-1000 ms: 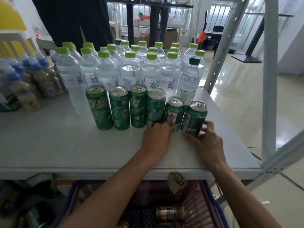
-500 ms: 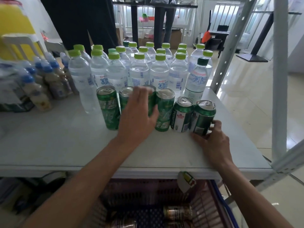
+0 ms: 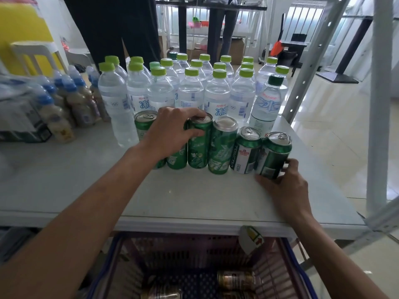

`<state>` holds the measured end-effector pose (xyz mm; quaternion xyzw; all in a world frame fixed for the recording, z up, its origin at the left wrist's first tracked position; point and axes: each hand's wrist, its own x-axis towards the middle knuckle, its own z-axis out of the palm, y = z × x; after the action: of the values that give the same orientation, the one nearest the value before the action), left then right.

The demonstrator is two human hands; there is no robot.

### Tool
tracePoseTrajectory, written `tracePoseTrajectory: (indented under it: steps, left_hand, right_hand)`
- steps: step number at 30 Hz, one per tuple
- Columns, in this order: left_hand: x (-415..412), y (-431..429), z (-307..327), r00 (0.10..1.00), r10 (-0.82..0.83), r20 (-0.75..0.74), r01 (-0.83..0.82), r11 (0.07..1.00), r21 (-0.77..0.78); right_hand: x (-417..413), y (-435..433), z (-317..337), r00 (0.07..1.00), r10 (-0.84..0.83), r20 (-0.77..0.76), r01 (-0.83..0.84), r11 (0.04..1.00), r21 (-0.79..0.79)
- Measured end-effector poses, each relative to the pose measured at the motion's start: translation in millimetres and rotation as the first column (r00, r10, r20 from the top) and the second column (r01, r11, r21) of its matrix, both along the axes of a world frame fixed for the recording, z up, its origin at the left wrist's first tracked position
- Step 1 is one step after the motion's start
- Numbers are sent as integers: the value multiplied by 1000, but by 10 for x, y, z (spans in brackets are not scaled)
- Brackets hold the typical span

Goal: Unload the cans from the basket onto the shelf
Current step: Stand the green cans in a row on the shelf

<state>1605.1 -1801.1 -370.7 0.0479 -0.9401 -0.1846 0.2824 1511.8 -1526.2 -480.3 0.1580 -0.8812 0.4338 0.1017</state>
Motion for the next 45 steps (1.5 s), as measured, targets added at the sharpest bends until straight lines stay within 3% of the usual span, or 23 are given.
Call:
tracePoseTrajectory:
  steps: [4, 11, 17, 21, 22, 24, 27, 33, 45]
  left_hand:
    - [12, -81, 16, 998, -55, 32, 54, 998, 45]
    - [33, 36, -109, 999, -2, -36, 2, 1000, -6]
    - [32, -52, -48, 999, -46, -4, 46, 995, 90]
    - [56, -83, -37, 997, -73, 11, 72, 991, 110]
    - [59, -71, -41, 997, -73, -3, 73, 992, 98]
    - [66, -39, -57, 997, -67, -35, 70, 996, 64]
    - [60, -23, -80, 998, -50, -34, 51, 998, 35]
    - [30, -69, -98, 999, -51, -12, 51, 999, -3]
    - [100, -2, -228, 993, -47, -106, 36, 994, -99]
  right_hand:
    - [-5, -18, -5, 1000, 5, 7, -5, 1000, 2]
    - [4, -9, -16, 1000, -3, 10, 3, 1000, 17]
    - [74, -20, 86, 996, -80, 46, 80, 997, 11]
    - [221, -109, 264, 951, -198, -239, 204, 979, -1]
    - [286, -179, 297, 944, -139, -299, 148, 989, 6]
    - [422, -373, 294, 937, 138, -322, -110, 988, 105]
    - [541, -604, 159, 870, 469, -151, -410, 859, 306]
    - [434, -677, 51, 864, 490, -116, -435, 841, 321]
    - [421, -711, 23, 863, 486, -143, -425, 848, 316]
